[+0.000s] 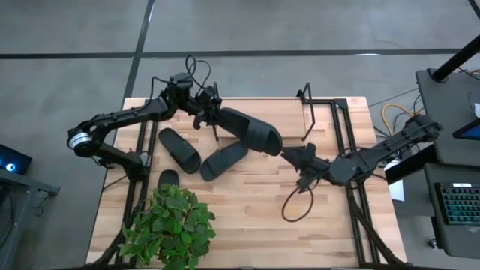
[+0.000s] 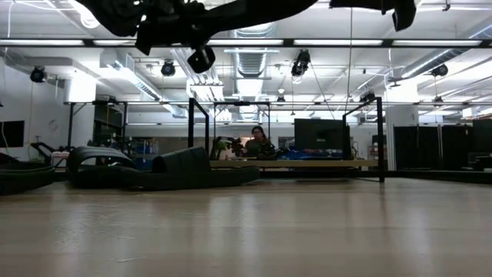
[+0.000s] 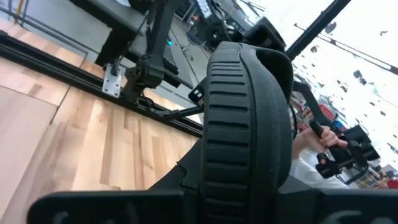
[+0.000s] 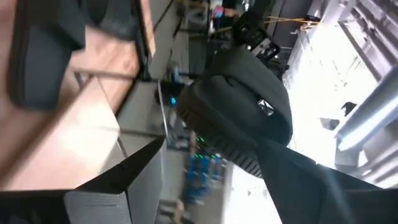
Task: Pick and place slides into the shelf
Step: Put the black slipper on the shelf
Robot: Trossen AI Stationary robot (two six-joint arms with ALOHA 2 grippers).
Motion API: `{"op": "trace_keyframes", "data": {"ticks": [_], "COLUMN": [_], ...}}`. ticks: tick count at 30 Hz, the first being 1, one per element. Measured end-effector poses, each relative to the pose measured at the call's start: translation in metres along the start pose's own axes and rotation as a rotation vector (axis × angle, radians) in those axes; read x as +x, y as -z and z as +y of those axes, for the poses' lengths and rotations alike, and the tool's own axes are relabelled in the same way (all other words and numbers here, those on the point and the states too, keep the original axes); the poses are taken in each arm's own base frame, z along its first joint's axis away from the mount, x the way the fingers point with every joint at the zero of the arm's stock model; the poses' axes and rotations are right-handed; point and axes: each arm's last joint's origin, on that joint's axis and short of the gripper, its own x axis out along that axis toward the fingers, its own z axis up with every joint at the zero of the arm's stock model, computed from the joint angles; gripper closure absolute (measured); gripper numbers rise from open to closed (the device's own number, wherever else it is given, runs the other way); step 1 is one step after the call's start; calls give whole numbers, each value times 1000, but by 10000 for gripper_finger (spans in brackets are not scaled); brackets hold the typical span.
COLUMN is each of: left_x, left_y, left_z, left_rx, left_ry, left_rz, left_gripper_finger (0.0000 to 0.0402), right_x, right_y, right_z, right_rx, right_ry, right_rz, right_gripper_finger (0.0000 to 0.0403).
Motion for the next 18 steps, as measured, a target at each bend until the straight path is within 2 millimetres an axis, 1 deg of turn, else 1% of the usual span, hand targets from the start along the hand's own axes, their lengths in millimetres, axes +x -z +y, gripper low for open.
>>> {"op": "trace_keyframes", "data": {"ticks": [3, 5, 14, 16, 18], "left_x": [0, 0, 0, 0, 0], "left_y": [0, 0, 0, 0, 0], "left_z": [0, 0, 0, 0, 0], "left_rx": [1, 0, -1, -2, -3], "left_ry": [-5, -9, -13, -12, -12], "left_rz": [-5, -7, -9, -9, -8], "left_gripper_finger": [367, 367, 367, 367, 367], "right_x": [3, 4, 5, 6, 6], "right_y": [-2, -3, -3, -3, -3], "right_z": [3, 5, 4, 3, 0], "right_rx": [-111, -150, -331, -348, -326], "right_ry": [-10, -15, -18, -9, 12], "right_rz": [53, 74, 85, 79, 51], "right_gripper_finger": [163, 163, 167, 167, 168]}}
